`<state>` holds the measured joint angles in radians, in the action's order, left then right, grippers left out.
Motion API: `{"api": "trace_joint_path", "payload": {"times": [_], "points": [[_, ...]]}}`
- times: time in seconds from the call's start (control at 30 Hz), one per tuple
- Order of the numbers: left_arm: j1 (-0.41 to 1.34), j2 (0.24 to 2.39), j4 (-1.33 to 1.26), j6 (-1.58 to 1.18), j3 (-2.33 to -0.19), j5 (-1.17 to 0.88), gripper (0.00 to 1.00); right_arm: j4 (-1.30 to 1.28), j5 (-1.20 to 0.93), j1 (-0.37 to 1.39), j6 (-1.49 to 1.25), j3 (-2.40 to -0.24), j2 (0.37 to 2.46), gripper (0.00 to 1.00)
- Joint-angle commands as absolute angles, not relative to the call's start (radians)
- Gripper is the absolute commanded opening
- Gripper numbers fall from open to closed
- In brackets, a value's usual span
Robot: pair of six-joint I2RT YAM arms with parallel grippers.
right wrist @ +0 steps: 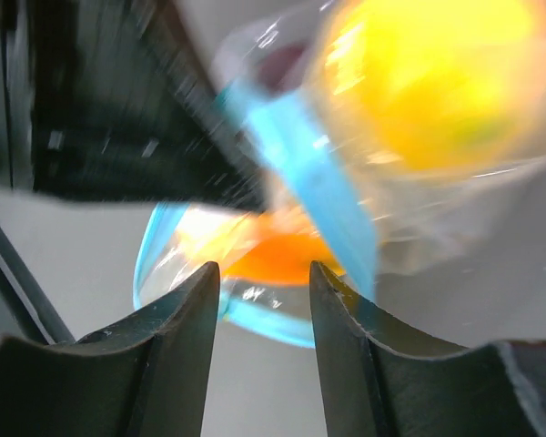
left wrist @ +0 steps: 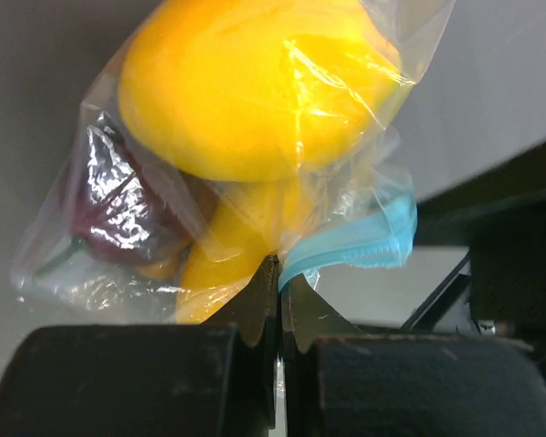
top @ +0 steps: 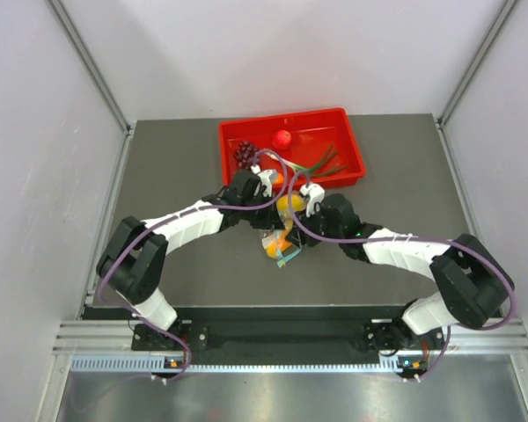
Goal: Open the zip-top bag and remove the fake food
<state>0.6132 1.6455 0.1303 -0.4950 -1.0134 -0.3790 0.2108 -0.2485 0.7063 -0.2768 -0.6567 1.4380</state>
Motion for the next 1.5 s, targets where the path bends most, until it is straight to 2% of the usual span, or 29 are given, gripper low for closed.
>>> {"api": "trace_joint_path", "payload": {"times": [0.0, 0.4, 0.53, 0.8, 1.47], "points": [[0.614, 1.651, 0.147, -0.531, -1.019, -0.431, 0.00, 0.310, -0.273, 0.645, -0.339, -0.681, 1.376, 0.45], [0.612, 1.735, -0.129, -0.738, -0.992, -0.574, 0.00, 0.121, -0.345, 0.595, -0.339, -0.699, 1.263, 0.51], [0.612, 1.733, -0.222, -0.819, -0.989, -0.583, 0.00, -0.044, -0.330, 0.595, -0.337, -0.729, 1.227, 0.51], [0.594, 1.740, -0.103, -0.749, -0.976, -0.466, 0.00, -0.169, -0.219, 0.597, -0.331, -0.718, 1.167, 0.52], [0.591, 1.692, -0.003, -0.663, -0.942, -0.408, 0.00, -0.130, -0.241, 0.603, -0.327, -0.857, 1.430, 0.52]]}}
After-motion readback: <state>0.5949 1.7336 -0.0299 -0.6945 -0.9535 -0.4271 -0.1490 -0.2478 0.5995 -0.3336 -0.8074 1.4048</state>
